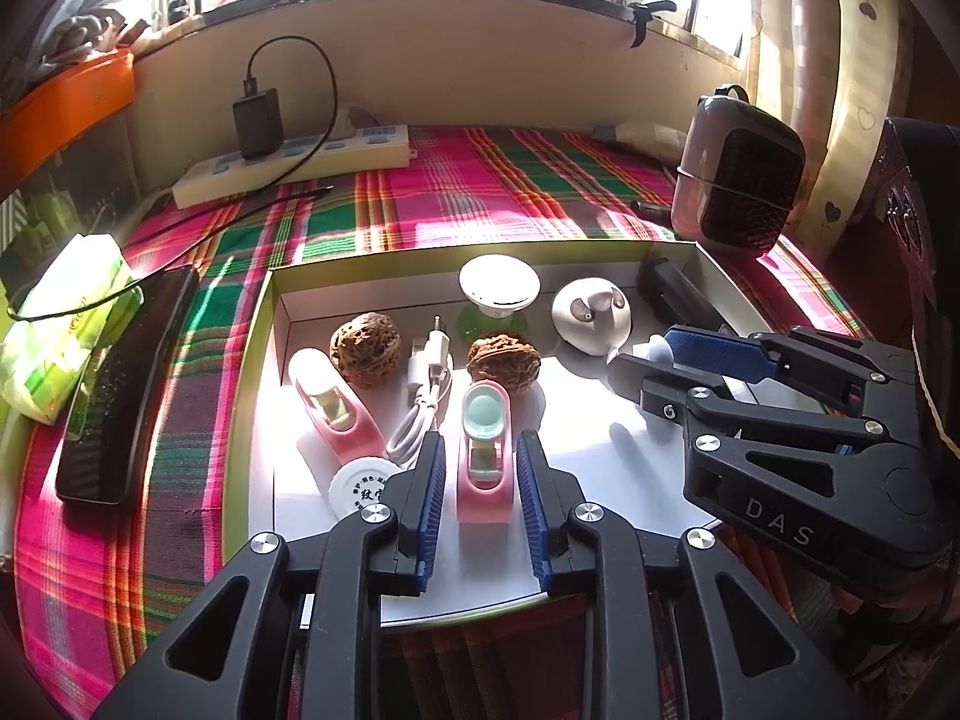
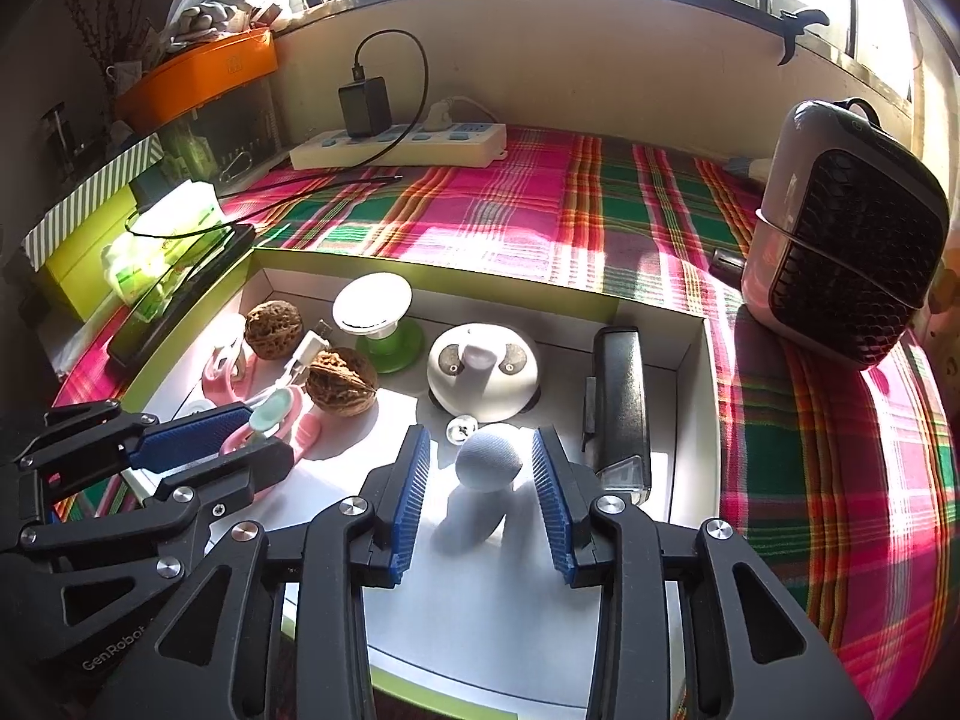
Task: Organize objects
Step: 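Lower the pink holder into the box with the left gripper while the right releases the white egg, then withdraw both grippers from the box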
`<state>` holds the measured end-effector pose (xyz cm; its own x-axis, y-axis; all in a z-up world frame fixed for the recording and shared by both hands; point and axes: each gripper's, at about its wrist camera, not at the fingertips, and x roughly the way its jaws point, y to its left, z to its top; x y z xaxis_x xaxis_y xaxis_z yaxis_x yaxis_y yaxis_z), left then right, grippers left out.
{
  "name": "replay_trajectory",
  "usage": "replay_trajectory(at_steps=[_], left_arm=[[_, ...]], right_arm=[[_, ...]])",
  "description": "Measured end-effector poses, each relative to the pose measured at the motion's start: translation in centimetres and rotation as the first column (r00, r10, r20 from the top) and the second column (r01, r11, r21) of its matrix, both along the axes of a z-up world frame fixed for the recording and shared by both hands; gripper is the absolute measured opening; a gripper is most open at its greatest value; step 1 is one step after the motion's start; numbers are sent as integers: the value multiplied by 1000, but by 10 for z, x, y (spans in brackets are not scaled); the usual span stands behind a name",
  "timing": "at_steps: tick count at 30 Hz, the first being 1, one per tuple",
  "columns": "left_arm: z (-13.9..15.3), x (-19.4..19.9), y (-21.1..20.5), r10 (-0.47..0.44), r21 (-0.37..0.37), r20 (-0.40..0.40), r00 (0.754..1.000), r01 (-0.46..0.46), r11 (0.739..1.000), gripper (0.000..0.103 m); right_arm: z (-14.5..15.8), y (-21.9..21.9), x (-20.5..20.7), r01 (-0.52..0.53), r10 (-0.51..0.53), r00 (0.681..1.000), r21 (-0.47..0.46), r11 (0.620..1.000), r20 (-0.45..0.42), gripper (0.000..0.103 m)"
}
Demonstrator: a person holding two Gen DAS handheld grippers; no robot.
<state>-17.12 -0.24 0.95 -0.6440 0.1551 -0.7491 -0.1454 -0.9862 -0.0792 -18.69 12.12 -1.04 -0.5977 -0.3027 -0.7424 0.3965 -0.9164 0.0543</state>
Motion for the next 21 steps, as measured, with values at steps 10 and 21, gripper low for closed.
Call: replay_trajectory(at_steps=[10,21], left_arm=[[13,22,1,26,-20,-36,999,-27,999,24],[26,59,-1,75,-19,-65,995,-77,997,24]], right_arm=[[14,5,21,27,-28,999,-24,999,-23,38],[31,12,63,57,-58,996,-21,998,-66,38]])
